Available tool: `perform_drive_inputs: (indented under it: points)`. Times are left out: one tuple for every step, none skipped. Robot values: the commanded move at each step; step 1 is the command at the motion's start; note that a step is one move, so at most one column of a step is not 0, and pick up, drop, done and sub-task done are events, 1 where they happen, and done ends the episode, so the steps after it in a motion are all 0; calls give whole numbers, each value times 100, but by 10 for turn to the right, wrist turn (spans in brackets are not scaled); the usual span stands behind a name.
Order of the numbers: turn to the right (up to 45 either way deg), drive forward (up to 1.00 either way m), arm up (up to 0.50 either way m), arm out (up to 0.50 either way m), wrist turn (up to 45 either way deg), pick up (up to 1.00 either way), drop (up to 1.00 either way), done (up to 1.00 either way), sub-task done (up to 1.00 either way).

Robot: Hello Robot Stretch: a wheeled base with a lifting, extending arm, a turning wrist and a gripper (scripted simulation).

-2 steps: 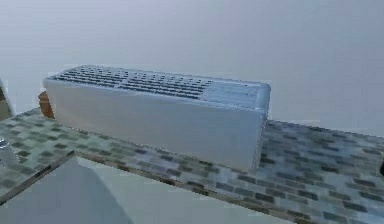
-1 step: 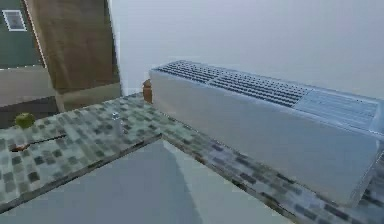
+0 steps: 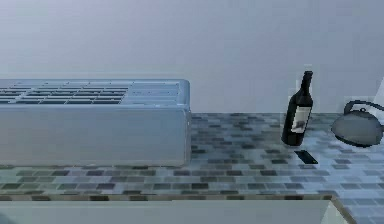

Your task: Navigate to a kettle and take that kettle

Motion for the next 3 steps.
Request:
perform_drive_inputs:
  points:
    - [90,0,0,0,0,0,0,0,0]
    - [0,25,0,0,0,0,0,0,0]
    - [-420,0,0,0,0,0,0,0,0]
